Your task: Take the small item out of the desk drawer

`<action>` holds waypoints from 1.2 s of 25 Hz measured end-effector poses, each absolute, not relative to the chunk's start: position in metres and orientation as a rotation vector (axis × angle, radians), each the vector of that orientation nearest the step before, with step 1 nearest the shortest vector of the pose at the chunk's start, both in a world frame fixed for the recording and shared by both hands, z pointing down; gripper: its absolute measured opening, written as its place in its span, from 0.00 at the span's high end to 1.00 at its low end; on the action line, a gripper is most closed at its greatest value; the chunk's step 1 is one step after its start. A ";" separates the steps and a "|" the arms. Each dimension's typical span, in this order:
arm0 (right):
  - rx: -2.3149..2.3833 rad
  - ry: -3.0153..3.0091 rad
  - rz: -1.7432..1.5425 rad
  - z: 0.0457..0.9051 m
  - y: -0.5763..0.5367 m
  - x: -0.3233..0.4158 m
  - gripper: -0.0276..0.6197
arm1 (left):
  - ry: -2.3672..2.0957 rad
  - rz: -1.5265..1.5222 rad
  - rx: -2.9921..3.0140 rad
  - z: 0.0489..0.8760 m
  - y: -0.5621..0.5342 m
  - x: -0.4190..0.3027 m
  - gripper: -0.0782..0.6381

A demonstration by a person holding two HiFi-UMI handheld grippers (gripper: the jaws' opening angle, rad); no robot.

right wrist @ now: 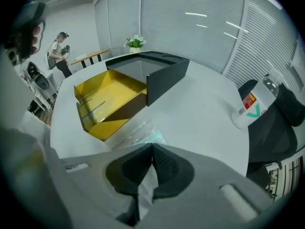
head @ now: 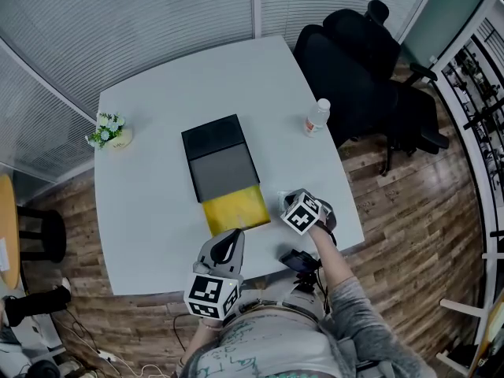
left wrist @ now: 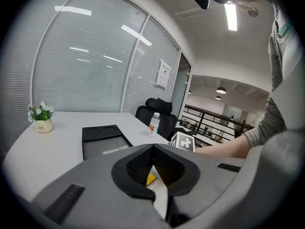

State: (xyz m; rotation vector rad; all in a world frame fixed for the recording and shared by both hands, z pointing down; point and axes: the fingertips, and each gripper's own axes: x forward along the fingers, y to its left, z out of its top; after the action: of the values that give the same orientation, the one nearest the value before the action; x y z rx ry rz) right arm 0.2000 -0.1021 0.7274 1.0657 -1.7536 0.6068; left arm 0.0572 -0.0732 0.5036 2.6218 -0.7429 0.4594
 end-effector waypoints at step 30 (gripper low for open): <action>1.148 -1.739 0.679 0.738 -0.102 0.200 0.95 | -0.734 0.477 2.644 0.500 -0.068 0.056 0.89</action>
State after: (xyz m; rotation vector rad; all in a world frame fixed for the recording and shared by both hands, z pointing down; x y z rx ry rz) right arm 0.2002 -0.1021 0.7383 1.1483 -1.7387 0.6790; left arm 0.0561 -0.0682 0.4998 2.6442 -0.7341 0.4770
